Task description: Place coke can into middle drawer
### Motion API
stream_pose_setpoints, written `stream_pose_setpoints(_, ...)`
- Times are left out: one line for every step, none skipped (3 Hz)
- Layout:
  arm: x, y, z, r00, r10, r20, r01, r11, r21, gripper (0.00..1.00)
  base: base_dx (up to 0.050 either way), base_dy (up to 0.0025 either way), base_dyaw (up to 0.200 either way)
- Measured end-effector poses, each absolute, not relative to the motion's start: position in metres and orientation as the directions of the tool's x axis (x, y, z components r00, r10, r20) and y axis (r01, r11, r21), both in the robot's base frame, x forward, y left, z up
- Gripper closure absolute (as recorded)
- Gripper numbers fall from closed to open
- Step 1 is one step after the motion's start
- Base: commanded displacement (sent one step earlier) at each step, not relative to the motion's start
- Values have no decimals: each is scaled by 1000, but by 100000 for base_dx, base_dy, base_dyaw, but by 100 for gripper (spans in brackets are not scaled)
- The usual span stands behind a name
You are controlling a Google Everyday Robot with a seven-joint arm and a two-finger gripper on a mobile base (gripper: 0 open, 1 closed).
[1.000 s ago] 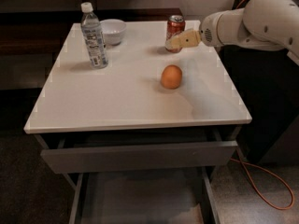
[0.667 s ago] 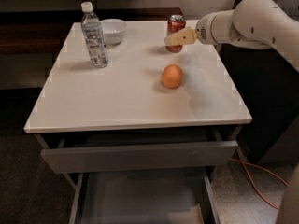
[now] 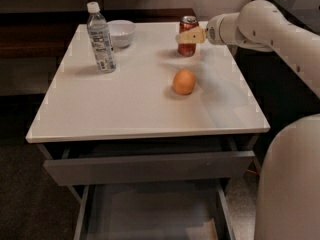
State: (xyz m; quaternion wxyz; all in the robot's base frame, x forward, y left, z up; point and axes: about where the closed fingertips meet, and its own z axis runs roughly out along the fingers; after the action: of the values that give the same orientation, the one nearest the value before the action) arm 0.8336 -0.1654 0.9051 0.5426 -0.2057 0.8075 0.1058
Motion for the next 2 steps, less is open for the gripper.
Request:
stream_pose_setpoints(849,-158,899,-329,-201,-923,-443,896,-37,0,0,0,0)
stream_pose_setpoints(855,-148,895,-326,-194,-925,-453,891,-27,18,0,0,0)
